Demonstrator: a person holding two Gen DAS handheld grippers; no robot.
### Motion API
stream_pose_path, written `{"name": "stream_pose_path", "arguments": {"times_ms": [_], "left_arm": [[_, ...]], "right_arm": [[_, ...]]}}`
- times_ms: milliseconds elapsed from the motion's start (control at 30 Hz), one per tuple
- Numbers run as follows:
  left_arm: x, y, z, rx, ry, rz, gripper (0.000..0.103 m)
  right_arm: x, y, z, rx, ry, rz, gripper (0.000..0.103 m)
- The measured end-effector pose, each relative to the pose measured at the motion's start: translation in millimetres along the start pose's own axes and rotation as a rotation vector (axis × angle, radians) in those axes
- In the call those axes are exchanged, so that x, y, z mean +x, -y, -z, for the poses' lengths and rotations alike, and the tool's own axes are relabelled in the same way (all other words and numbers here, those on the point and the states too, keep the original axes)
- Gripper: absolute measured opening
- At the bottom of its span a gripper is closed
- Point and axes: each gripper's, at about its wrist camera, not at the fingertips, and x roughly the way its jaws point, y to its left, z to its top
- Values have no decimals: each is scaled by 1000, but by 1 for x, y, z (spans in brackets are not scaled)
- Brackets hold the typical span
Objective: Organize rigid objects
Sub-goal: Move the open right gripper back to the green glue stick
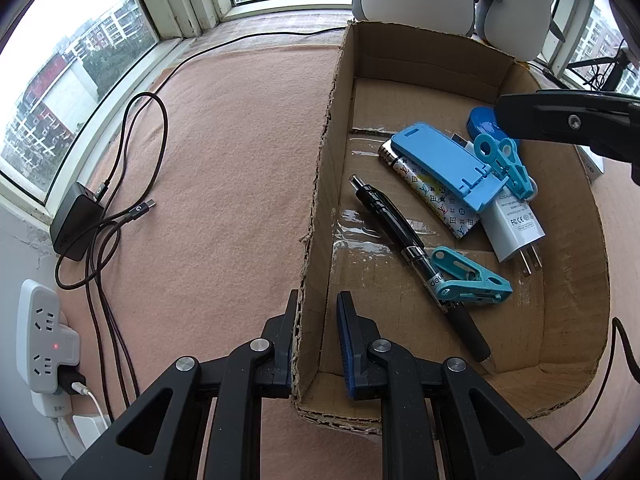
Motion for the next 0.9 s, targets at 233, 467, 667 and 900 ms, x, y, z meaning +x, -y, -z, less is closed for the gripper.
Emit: {"name": "stream_pose_path", "arguments": {"times_ms": [233, 467, 667, 900], "left_arm": [[0, 2, 0, 1, 2, -3, 17], [-1, 1, 1, -1, 5, 0, 16], [-1, 1, 1, -2, 4, 1, 16], [-1, 1, 1, -1, 4, 0, 16]], "right_arm": [[-20, 23, 11, 43, 20, 12, 56], [-39, 63, 31, 109, 30, 37, 57], [-50, 108, 56, 187, 15, 59, 57], [-49, 148, 75, 272, -14, 33, 57]]}}
